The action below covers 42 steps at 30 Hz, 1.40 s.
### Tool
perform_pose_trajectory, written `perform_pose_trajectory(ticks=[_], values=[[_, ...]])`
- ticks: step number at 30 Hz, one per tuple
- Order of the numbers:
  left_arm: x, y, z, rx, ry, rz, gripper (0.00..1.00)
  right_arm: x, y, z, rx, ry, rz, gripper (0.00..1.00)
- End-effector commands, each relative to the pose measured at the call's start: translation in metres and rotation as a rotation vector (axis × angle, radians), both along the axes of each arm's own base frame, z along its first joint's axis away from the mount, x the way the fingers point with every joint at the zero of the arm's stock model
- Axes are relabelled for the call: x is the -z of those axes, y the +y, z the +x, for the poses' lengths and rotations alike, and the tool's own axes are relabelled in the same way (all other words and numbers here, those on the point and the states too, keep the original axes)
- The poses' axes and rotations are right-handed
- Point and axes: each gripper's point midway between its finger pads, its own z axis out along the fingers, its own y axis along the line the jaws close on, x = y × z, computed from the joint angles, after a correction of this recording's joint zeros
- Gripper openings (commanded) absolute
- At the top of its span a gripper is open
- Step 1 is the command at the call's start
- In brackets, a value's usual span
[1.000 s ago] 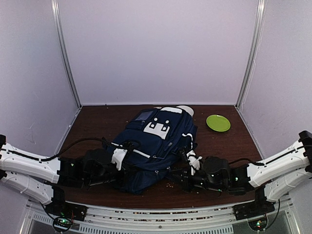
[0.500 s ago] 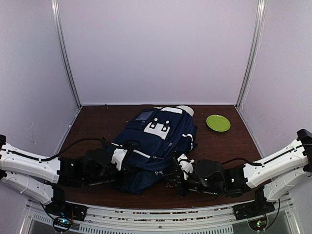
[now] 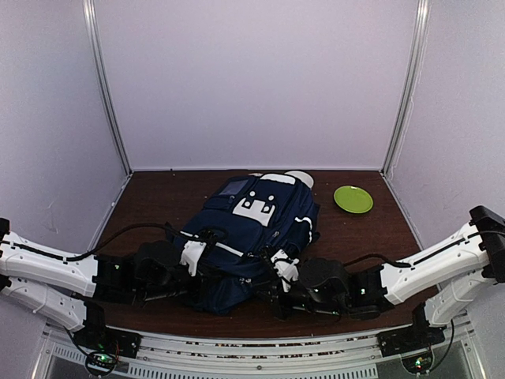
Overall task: Pack the student bag
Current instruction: Zip the student bag at the center of the board.
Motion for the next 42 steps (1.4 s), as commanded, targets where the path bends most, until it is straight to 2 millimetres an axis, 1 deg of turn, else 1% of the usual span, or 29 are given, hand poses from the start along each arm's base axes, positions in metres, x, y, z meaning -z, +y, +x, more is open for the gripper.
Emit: perform_pose_trajectory(ticks=[1, 4, 7, 8, 9, 10, 11, 12, 13, 14, 15, 17, 18, 19, 20, 22, 26, 28, 31, 34, 36, 38, 40, 42], values=[[-0.029, -0.006, 0.013, -0.063, -0.013, -0.113, 0.0, -0.028, 0.024, -0.018, -0.101, -0.004, 0.089, 0.0], [-0.028, -0.004, 0.013, -0.071, -0.014, -0.112, 0.0, -0.028, 0.025, -0.02, -0.106, 0.003, 0.092, 0.0], [-0.028, 0.0, 0.014, -0.082, -0.019, -0.101, 0.0, -0.03, 0.02, -0.017, -0.087, 0.008, 0.091, 0.0], [-0.028, 0.001, 0.014, -0.082, -0.02, -0.097, 0.0, -0.032, 0.018, -0.017, -0.078, 0.015, 0.093, 0.03], [-0.027, 0.002, 0.014, -0.082, -0.022, -0.092, 0.0, -0.033, 0.014, -0.017, -0.068, 0.027, 0.089, 0.15], [-0.027, 0.003, 0.014, -0.087, -0.024, -0.085, 0.0, -0.036, 0.01, -0.017, -0.06, 0.04, 0.095, 0.23], [-0.026, 0.004, 0.015, -0.089, -0.026, -0.08, 0.0, -0.041, 0.006, -0.018, -0.051, 0.053, 0.112, 0.29], [-0.026, 0.005, 0.015, -0.093, -0.029, -0.073, 0.0, -0.051, -0.001, -0.018, -0.036, 0.07, 0.149, 0.35], [-0.025, 0.006, 0.016, -0.095, -0.03, -0.065, 0.0, -0.056, -0.009, -0.017, -0.014, 0.083, 0.172, 0.42], [-0.024, 0.007, 0.016, -0.095, -0.035, -0.059, 0.0, -0.062, -0.019, -0.015, 0.013, 0.096, 0.199, 0.47], [-0.024, 0.007, 0.016, -0.092, -0.039, -0.05, 0.0, -0.062, -0.03, -0.011, 0.057, 0.11, 0.212, 0.52], [-0.022, 0.006, 0.017, -0.09, -0.044, -0.032, 0.0, -0.071, -0.054, 0.002, 0.163, 0.139, 0.269, 0.63], [-0.021, 0.006, 0.017, -0.088, -0.046, -0.021, 0.0, -0.073, -0.065, 0.011, 0.223, 0.161, 0.297, 0.72], [-0.021, 0.005, 0.017, -0.082, -0.048, -0.013, 0.0, -0.075, -0.078, 0.02, 0.288, 0.187, 0.329, 0.77], [-0.019, 0.004, 0.017, -0.079, -0.05, 0.0, 0.0, -0.074, -0.092, 0.035, 0.381, 0.225, 0.359, 0.8], [-0.017, 0.001, 0.017, -0.069, -0.054, 0.025, 0.0, -0.07, -0.113, 0.054, 0.523, 0.301, 0.404, 0.88], [-0.013, -0.007, 0.011, -0.047, -0.056, 0.062, 0.0, -0.059, -0.145, 0.08, 0.719, 0.397, 0.48, 0.89], [-0.011, -0.013, 0.008, -0.034, -0.056, 0.067, 0.0, -0.049, -0.16, 0.093, 0.791, 0.424, 0.522, 0.89], [-0.008, -0.018, 0.007, -0.031, -0.052, 0.077, 0.0, -0.045, -0.171, 0.111, 0.849, 0.423, 0.523, 0.88], [-0.005, -0.023, 0.005, -0.024, -0.048, 0.093, 0.0, -0.037, -0.175, 0.126, 0.896, 0.442, 0.497, 0.88], [-0.005, -0.025, 0.004, -0.019, -0.052, 0.101, 0.0, -0.031, -0.172, 0.134, 0.893, 0.465, 0.496, 0.87], [-0.005, -0.025, 0.004, -0.018, -0.055, 0.102, 0.0, -0.029, -0.166, 0.141, 0.881, 0.473, 0.494, 0.85], [-0.005, -0.026, 0.004, -0.015, -0.057, 0.099, 0.0, -0.027, -0.156, 0.148, 0.854, 0.48, 0.462, 0.82], [-0.004, -0.025, 0.003, -0.014, -0.055, 0.099, 0.0, -0.029, -0.143, 0.156, 0.815, 0.474, 0.429, 0.79]])
